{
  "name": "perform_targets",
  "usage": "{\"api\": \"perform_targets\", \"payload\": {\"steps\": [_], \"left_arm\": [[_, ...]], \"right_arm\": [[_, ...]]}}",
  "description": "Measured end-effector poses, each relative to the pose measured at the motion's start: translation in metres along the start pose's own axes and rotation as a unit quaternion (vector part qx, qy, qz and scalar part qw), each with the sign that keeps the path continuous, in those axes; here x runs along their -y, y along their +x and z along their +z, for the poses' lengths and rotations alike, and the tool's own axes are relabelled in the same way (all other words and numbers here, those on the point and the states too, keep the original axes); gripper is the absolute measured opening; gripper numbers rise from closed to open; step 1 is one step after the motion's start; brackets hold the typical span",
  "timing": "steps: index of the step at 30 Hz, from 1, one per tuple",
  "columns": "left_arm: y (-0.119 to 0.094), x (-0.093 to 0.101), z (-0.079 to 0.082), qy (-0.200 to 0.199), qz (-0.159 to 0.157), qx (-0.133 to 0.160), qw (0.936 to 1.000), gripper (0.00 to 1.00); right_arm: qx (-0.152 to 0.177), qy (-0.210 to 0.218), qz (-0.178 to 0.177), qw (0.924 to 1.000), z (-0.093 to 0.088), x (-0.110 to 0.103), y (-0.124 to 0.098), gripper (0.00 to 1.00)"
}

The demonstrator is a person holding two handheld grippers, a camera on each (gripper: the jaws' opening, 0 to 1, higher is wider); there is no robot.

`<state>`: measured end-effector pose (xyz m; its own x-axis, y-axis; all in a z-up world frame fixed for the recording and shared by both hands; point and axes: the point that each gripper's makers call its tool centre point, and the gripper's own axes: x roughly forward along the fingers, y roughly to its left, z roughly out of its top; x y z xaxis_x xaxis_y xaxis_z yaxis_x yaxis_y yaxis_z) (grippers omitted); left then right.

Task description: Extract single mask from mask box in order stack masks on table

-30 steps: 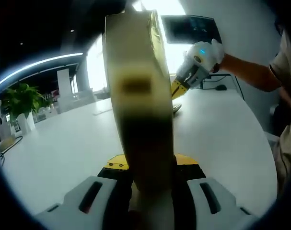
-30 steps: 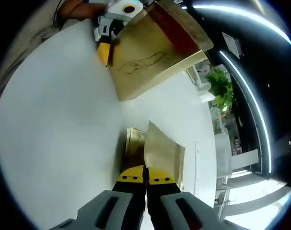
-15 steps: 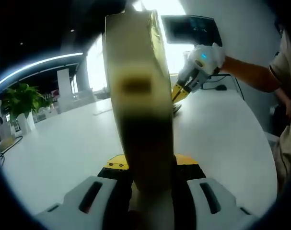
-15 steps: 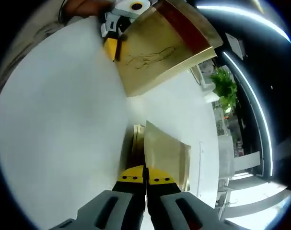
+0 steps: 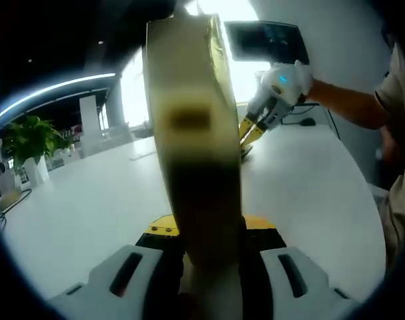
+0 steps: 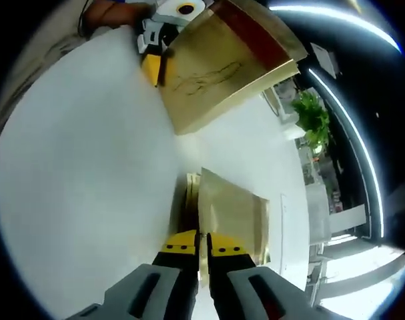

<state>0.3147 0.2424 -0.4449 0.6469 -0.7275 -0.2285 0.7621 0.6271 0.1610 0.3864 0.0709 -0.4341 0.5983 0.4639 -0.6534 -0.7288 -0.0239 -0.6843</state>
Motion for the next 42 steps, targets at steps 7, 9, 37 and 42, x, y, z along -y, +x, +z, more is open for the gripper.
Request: {"api": "perform_targets", "payload": {"steps": [7,9,37,42], "left_arm": [[0.0,0.0,0.0,0.0,0.0,0.0,1.0,0.22],[0.0,0.0,0.0,-0.001,0.0,0.0,1.0,0.22],[0.0,-0.001,0.0,0.002,0.0,0.001,1.0,0.22],[0.0,-0.002,-0.001,-0.002,0.001,0.0,1.0,0.22]], "right_arm": [[0.027,0.058,-0.014,0.9978,0.008,0.006,-0.007,0.15],[0.037,0.066,-0.011,0.9971,0.011,0.006,-0.01,0.15],[0.113,0.287,-0.132,0.9419,0.027,0.009,-0.034,0.0],[0.12,0.32,-0.178,0.9228,0.023,0.008,-0.036,0.0]]}}
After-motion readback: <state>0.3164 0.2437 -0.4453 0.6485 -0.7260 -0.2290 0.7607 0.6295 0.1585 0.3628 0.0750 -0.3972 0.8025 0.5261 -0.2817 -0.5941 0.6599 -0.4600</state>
